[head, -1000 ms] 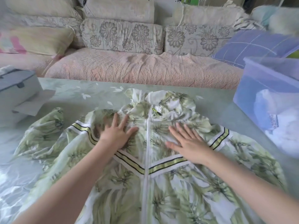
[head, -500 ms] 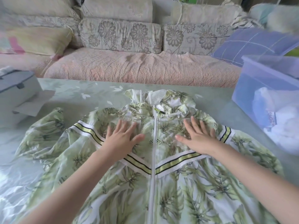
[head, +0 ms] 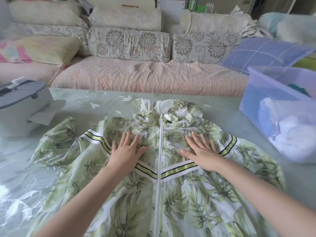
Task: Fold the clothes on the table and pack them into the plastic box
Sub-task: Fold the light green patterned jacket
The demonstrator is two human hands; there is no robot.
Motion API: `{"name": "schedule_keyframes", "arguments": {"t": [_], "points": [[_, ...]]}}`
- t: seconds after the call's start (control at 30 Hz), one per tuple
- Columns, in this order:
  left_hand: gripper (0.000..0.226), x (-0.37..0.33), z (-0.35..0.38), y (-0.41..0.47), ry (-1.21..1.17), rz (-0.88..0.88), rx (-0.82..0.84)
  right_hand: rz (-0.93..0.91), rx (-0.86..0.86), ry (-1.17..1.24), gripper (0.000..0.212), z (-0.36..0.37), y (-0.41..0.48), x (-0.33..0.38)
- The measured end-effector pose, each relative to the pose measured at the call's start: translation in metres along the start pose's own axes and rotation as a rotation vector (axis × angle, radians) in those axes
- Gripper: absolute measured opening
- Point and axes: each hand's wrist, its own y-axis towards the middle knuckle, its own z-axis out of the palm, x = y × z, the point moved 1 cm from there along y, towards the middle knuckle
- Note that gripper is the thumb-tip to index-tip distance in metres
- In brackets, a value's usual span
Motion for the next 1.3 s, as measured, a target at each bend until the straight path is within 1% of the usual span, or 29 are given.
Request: {"name": "schedule_keyframes", "arguments": {"t": [0.03, 0.07, 0.13, 0.17, 0.2, 0.27, 0.3, 0.33, 0.4, 0.5, 0.6, 0.67, 0.7, 0.73, 0.77, 0.87, 0.9, 0.93, 0.97, 1.03, 1.07, 1.13, 1.2, 1.3], "points": [[0.07, -0.002, -0.002, -0.009, 0.008, 0.009, -0.021, -0.022, -0.013, -0.02, 0.072, -0.001, -0.007, 0.002], [0.077, -0.003, -0.003, -0.019, 0.028, 0.018, -0.015, -0.051, -0.014, -0.049, 0.071, -0.001, -0.015, 0.005], [0.107, -0.005, -0.002, -0.038, 0.079, 0.054, 0.038, -0.107, 0.024, -0.09, 0.072, 0.004, -0.035, 0.014], [0.113, -0.003, 0.0, -0.045, 0.091, 0.055, 0.06, -0.13, 0.05, -0.107, 0.072, 0.008, -0.045, 0.019], [0.106, 0.0, 0.002, -0.051, 0.074, 0.046, 0.059, -0.143, 0.073, -0.129, 0.072, 0.013, -0.052, 0.021], [0.083, 0.01, 0.006, -0.058, 0.009, 0.028, 0.07, -0.146, 0.107, -0.176, 0.074, 0.023, -0.063, 0.021], [0.079, 0.016, 0.008, -0.062, -0.002, 0.03, 0.073, -0.14, 0.11, -0.183, 0.074, 0.027, -0.066, 0.019], [0.079, 0.02, 0.01, -0.065, 0.0, 0.039, 0.064, -0.128, 0.103, -0.181, 0.075, 0.029, -0.068, 0.015], [0.086, 0.023, 0.011, -0.07, -0.012, 0.046, 0.033, -0.102, 0.092, -0.174, 0.078, 0.032, -0.07, 0.008], [0.091, 0.022, 0.009, -0.076, -0.03, 0.005, 0.041, -0.111, 0.117, -0.163, 0.081, 0.029, -0.073, 0.005], [0.081, 0.021, 0.003, -0.081, -0.052, -0.058, 0.043, -0.14, 0.083, -0.07, 0.078, 0.023, -0.078, 0.007], [0.075, 0.021, -0.001, -0.087, -0.047, -0.06, 0.057, -0.161, 0.049, -0.03, 0.074, 0.024, -0.087, 0.008], [0.072, 0.023, -0.001, -0.089, -0.042, -0.048, 0.055, -0.17, 0.059, -0.03, 0.071, 0.025, -0.092, 0.009], [0.067, 0.025, -0.002, -0.092, -0.045, -0.031, 0.028, -0.175, 0.09, -0.047, 0.068, 0.027, -0.099, 0.008], [0.061, 0.029, -0.003, -0.093, -0.062, -0.021, -0.046, -0.175, 0.123, -0.074, 0.067, 0.028, -0.104, 0.007], [0.034, 0.049, -0.014, -0.091, -0.113, -0.051, -0.396, -0.157, 0.126, -0.069, 0.062, 0.025, -0.115, 0.0], [0.027, 0.056, -0.02, -0.087, -0.117, -0.074, -0.46, -0.144, 0.117, -0.056, 0.061, 0.023, -0.116, -0.002], [0.022, 0.062, -0.025, -0.082, -0.129, -0.094, -0.481, -0.128, 0.116, -0.06, 0.061, 0.021, -0.116, -0.003], [0.021, 0.067, -0.031, -0.076, -0.131, -0.115, -0.471, -0.114, 0.12, -0.078, 0.062, 0.02, -0.116, -0.002], [0.033, 0.072, -0.041, -0.061, -0.102, -0.162, -0.402, -0.104, 0.093, -0.113, 0.065, 0.017, -0.118, 0.003], [0.04, 0.073, -0.045, -0.055, -0.094, -0.186, -0.363, -0.118, 0.054, -0.13, 0.066, 0.015, -0.118, 0.008], [0.046, 0.074, -0.046, -0.044, -0.091, -0.222, -0.287, -0.181, -0.017, -0.131, 0.065, 0.012, -0.118, 0.025], [0.047, 0.072, -0.037, -0.038, -0.058, -0.194, -0.191, -0.266, -0.038, -0.088, 0.061, 0.012, -0.111, 0.048], [0.057, 0.066, -0.016, -0.042, -0.039, -0.137, -0.073, -0.34, 0.014, -0.068, 0.061, 0.023, -0.095, 0.079]]}}
